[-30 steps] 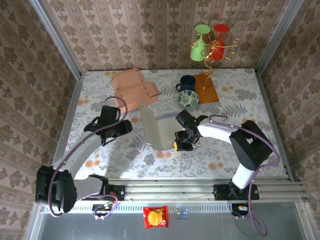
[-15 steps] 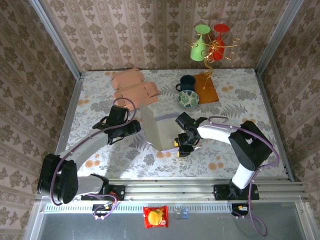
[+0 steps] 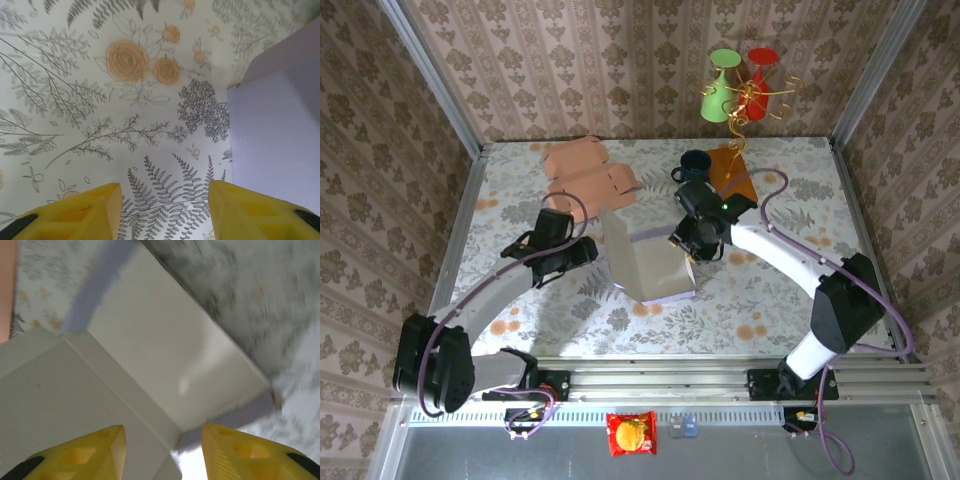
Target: Fold the paper box
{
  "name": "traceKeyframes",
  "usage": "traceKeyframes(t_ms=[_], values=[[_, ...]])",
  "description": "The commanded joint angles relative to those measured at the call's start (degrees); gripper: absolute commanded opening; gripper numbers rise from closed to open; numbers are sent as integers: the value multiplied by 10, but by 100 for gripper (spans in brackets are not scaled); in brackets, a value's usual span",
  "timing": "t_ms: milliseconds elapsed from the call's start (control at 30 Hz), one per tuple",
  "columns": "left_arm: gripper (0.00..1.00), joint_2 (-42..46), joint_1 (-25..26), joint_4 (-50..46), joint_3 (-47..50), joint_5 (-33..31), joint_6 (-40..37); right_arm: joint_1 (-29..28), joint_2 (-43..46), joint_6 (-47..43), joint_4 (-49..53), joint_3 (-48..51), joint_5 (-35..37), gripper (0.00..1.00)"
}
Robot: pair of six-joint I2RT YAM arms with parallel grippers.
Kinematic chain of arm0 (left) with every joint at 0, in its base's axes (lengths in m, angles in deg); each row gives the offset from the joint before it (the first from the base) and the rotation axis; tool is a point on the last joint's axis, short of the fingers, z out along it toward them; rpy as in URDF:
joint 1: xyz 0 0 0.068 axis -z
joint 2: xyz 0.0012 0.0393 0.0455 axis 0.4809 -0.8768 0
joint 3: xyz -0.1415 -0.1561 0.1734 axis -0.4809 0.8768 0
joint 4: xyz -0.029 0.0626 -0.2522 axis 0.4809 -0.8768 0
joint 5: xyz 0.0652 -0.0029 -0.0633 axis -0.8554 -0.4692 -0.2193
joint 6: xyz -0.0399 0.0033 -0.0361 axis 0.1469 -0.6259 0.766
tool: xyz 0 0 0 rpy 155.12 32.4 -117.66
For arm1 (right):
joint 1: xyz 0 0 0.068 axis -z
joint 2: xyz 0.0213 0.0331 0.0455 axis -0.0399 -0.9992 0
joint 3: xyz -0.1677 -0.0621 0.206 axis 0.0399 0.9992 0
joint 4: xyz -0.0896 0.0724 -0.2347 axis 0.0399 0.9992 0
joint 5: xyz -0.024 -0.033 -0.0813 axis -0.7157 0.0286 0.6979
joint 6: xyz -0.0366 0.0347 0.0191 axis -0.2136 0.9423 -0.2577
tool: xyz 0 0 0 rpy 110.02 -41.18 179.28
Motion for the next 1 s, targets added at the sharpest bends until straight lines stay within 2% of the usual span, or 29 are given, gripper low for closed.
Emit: traceKeyframes(t_ms=[0,167,267,567,833,967], values=[[50,24,-14,-45,-51,-11,-12,30,-55,-306,65,-38,65,46],[50,23,-31,-96,-116,3,-46,67,-111,-448,56,-58,34,50],[50,22,-33,-113,-146,0,-62,70,-163,-475,67,-88,18,48],[50,25,-34,-135,-173,-9,-81,68,-217,-436,21,-81,-23,43],[50,37,-34,-135,-157,-7,-83,65,-207,-387,-20,-49,-41,41],[50,40,-34,-135,-154,-7,-84,62,-173,-369,-34,-35,-34,41]])
